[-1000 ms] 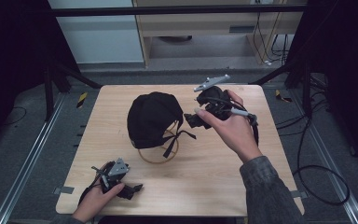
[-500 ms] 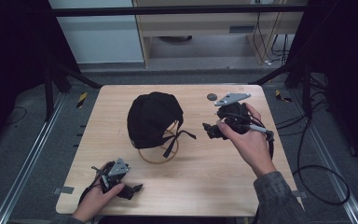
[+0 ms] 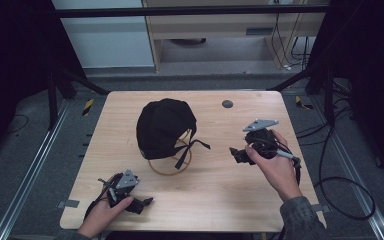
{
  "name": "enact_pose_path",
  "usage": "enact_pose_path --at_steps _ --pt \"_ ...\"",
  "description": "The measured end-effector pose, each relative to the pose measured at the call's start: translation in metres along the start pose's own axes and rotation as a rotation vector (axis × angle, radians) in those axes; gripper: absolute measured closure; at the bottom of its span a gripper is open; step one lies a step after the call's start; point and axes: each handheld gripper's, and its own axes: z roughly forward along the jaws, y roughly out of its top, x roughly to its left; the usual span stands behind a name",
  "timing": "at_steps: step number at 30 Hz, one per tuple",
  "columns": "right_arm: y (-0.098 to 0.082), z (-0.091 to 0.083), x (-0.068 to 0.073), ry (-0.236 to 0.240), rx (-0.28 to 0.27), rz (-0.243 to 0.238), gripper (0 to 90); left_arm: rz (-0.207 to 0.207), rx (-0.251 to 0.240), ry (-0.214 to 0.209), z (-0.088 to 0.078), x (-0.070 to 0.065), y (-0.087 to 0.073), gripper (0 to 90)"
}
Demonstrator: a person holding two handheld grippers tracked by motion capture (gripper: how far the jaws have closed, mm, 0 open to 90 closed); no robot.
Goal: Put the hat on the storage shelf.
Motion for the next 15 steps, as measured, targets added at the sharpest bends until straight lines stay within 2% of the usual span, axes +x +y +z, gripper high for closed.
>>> enact_pose_path --at_steps 6,15 --pt "-0.024 0.014 -0.001 0.008 0.001 0.0 11.1 0.0 0.0 0.0 0.0 0.0 0.0 0.0" --pt "-0.056 0.033 -0.007 0.002 0.024 0.053 11.1 -0.001 0.0 0.0 0.0 0.0 0.0 0.0"
